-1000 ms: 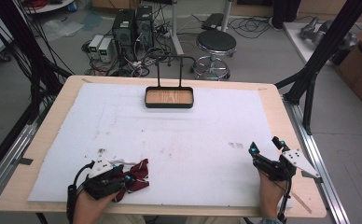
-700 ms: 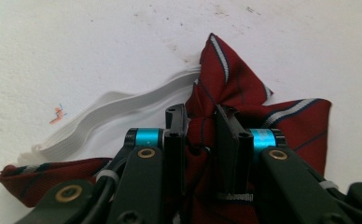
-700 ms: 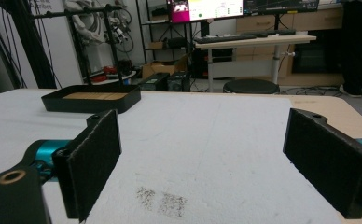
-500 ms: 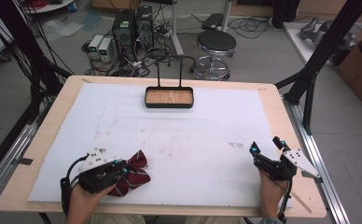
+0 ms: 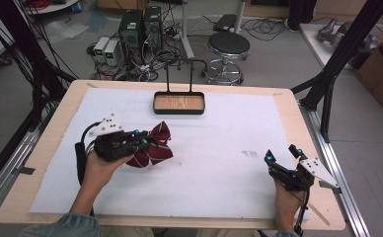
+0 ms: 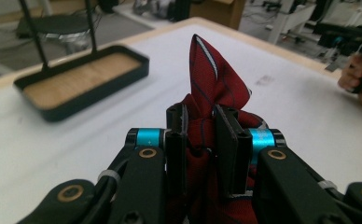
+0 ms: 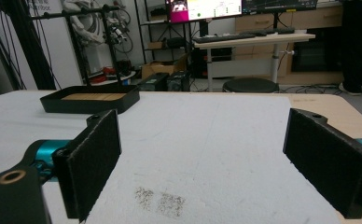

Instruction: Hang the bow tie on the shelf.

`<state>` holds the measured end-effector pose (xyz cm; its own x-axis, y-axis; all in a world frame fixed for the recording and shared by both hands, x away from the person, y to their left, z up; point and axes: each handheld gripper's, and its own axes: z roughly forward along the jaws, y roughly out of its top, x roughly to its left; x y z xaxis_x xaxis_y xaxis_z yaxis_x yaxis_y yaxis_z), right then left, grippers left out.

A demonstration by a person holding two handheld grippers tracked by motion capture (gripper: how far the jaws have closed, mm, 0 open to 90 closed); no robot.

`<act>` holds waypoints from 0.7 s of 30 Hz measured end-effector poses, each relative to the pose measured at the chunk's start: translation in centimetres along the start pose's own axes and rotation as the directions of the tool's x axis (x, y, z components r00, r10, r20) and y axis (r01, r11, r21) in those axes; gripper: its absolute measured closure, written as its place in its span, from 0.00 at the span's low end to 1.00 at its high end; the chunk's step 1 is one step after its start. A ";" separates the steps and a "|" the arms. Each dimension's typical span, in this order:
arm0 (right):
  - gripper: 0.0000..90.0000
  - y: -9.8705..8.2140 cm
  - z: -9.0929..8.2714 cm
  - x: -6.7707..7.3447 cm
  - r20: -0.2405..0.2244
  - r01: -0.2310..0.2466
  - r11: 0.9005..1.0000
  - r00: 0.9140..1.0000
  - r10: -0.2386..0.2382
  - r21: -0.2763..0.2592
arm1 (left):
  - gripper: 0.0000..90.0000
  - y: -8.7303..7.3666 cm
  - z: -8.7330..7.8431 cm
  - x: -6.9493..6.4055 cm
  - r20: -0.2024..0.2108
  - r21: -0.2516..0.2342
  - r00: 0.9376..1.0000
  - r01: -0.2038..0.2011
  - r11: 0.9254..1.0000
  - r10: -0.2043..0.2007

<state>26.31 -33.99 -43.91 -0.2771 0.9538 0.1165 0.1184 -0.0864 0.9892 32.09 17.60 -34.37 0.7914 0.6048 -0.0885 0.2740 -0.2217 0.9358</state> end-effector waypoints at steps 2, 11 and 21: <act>0.11 0.0 0.0 0.0 0.000 0.001 1.000 1.000 -0.001 0.001 | 0.83 1.3 0.6 0.8 0.018 -0.017 1.000 -0.005 1.000 0.006; 0.11 0.0 0.0 0.0 0.002 0.007 1.000 1.000 -0.007 0.000 | 0.83 6.4 2.5 5.1 0.009 -0.058 1.000 -0.010 0.998 0.011; 0.11 0.0 0.1 0.0 0.004 0.002 1.000 1.000 -0.002 0.007 | 0.83 8.8 4.4 9.7 -0.037 -0.143 0.999 -0.012 0.990 0.006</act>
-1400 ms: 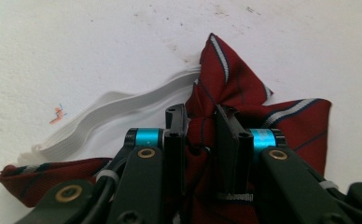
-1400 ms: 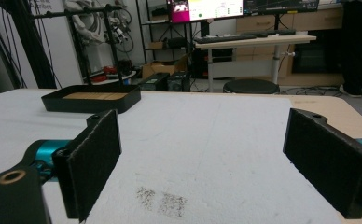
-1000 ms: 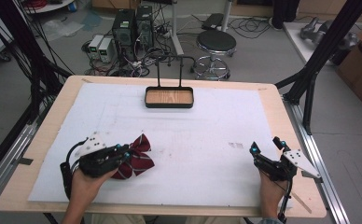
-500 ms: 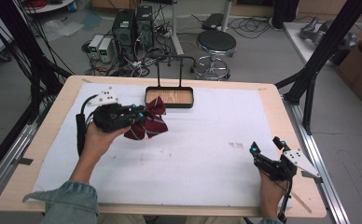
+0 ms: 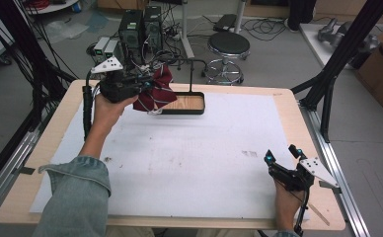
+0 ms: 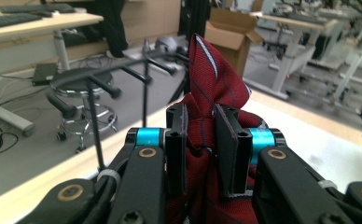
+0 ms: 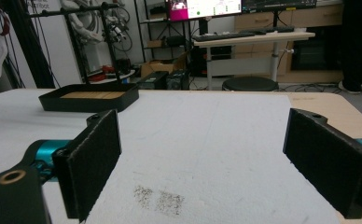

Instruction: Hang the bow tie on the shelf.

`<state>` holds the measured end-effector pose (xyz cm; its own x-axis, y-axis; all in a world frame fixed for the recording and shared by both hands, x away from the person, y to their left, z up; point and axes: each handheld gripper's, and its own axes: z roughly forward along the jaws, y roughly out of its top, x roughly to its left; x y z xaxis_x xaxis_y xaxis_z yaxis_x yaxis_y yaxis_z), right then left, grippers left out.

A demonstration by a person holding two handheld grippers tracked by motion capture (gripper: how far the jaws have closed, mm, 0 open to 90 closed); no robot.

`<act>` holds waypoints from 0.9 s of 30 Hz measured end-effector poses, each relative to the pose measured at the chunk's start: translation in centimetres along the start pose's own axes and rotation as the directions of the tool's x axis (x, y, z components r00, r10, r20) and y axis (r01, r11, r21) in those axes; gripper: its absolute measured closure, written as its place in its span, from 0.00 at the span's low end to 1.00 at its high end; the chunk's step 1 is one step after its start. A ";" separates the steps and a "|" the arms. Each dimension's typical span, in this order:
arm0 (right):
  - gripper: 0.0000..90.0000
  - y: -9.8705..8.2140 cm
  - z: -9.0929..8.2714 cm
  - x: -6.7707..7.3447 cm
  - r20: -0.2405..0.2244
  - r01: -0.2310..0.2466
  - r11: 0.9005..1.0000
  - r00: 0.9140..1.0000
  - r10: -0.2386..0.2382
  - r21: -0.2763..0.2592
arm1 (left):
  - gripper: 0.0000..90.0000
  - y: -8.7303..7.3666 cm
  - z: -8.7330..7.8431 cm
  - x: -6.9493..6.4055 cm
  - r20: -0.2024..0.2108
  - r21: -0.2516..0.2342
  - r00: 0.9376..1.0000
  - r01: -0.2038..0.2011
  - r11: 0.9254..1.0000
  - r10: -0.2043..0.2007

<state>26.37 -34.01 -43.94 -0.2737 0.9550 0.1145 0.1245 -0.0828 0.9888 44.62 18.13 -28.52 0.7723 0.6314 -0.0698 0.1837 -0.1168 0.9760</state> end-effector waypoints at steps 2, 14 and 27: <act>0.11 0.0 0.0 0.0 0.000 0.001 1.000 1.000 -0.001 -0.001 | 0.83 0.4 0.5 0.4 -0.030 0.002 0.999 -0.016 1.000 0.016; 0.11 0.0 0.1 0.0 -0.005 0.003 1.000 1.000 -0.003 0.005 | 0.83 1.3 2.8 4.4 -0.149 -0.040 0.989 0.018 0.999 -0.024; 0.11 0.0 0.3 0.1 -0.008 0.010 1.000 1.000 -0.010 0.012 | 0.82 -1.1 4.7 8.0 -0.248 0.023 0.964 0.102 0.995 -0.093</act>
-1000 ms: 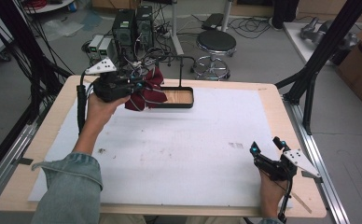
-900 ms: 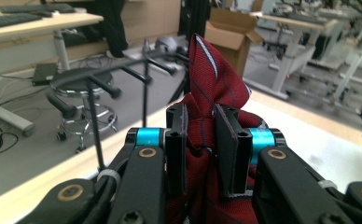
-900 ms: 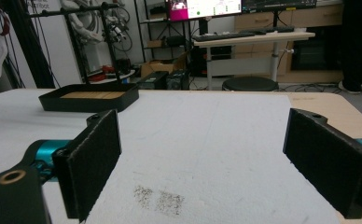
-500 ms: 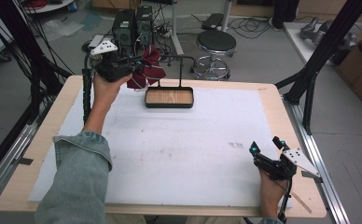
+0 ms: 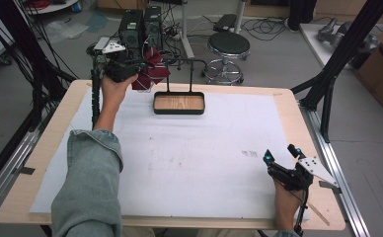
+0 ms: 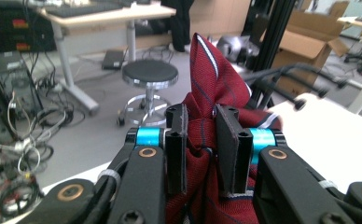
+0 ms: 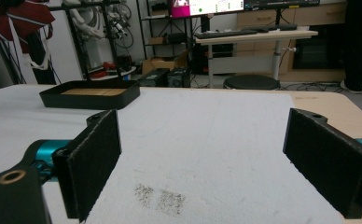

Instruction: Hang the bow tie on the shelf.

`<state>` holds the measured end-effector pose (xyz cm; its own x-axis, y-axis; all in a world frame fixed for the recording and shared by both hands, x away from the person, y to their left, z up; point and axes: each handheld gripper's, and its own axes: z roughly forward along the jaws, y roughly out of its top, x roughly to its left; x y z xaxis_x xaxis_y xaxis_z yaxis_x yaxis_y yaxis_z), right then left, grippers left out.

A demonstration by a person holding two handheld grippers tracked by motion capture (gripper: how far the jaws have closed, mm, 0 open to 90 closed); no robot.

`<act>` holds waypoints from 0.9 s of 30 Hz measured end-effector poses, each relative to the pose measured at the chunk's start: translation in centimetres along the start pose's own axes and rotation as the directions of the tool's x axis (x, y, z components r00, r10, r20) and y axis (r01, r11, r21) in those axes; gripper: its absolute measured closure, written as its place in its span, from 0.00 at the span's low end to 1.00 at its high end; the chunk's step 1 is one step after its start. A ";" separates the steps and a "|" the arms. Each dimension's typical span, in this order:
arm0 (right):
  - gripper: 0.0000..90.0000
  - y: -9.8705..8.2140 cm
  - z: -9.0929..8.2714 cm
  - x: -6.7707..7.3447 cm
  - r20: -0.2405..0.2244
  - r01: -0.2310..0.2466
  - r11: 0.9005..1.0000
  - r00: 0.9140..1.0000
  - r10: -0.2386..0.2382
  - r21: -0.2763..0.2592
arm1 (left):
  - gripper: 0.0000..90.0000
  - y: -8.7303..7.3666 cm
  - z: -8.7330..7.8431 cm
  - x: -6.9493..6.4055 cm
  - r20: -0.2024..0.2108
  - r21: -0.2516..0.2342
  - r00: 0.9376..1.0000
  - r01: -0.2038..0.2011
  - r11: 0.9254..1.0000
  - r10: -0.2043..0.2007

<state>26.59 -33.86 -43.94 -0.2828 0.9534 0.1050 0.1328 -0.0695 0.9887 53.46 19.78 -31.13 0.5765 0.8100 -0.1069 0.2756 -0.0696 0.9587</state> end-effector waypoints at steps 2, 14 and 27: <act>0.11 0.0 0.0 0.0 -0.001 -0.001 1.000 1.000 0.001 0.001 | 0.82 -0.6 0.2 0.3 -0.003 0.006 1.000 0.016 1.000 -0.016; 0.11 0.0 0.1 0.0 0.000 0.008 1.000 1.000 -0.008 0.004 | 0.82 -3.4 0.9 -0.1 -0.004 0.098 1.000 -0.007 0.995 0.007; 0.11 0.0 0.0 0.0 0.000 0.000 1.000 1.000 0.000 0.005 | 0.81 -3.9 1.9 -0.9 0.011 0.131 1.000 -0.030 0.991 0.029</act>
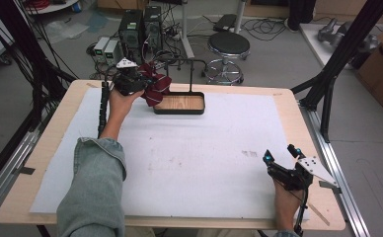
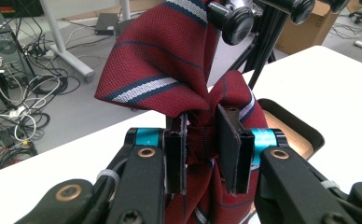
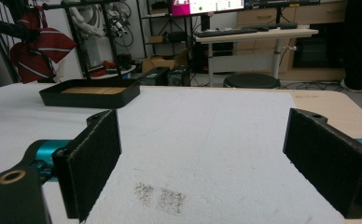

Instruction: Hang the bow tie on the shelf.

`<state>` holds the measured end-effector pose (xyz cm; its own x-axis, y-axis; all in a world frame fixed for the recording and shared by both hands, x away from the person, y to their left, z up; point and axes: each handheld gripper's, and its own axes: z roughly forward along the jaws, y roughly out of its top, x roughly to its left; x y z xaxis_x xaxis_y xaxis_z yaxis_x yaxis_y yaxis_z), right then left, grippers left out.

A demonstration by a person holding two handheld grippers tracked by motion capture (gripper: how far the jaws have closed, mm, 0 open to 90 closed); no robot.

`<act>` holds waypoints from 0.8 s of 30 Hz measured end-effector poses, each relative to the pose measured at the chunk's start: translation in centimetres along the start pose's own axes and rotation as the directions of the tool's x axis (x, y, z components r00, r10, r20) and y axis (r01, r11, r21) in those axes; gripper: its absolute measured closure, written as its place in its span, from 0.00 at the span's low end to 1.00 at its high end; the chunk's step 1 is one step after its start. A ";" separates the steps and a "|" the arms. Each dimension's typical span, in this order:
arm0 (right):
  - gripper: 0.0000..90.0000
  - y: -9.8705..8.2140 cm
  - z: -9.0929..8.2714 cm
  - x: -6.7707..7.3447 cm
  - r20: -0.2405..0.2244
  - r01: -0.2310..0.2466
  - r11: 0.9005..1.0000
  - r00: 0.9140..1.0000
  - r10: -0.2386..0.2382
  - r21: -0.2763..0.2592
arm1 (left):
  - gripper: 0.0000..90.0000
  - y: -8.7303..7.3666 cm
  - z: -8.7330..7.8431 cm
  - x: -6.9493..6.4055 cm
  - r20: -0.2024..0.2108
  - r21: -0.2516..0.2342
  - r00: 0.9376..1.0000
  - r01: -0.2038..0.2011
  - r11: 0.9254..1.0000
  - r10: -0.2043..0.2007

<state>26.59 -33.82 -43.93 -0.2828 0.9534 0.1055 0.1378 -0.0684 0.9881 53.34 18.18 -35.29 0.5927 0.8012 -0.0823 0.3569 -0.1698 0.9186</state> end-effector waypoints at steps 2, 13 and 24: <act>0.11 0.0 0.0 0.0 -0.001 0.000 1.000 1.000 0.000 0.000 | 0.80 0.1 -0.1 0.0 -0.012 0.001 1.000 -0.005 1.000 0.005; 0.11 0.0 0.0 0.0 0.000 -0.002 1.000 1.000 0.002 -0.002 | 0.66 0.6 -2.2 0.2 -0.031 -0.054 1.000 0.005 0.999 -0.006; 0.11 0.0 -0.1 -0.1 0.002 -0.004 1.000 1.000 0.004 -0.009 | 0.63 0.4 -7.9 -0.8 -0.060 -0.126 0.998 0.000 0.992 -0.007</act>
<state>26.56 -33.89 -43.92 -0.2800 0.9538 0.1087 0.1306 -0.0743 0.9886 47.34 21.99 -31.79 0.5453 0.8356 -0.0656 0.2629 -0.0962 0.9600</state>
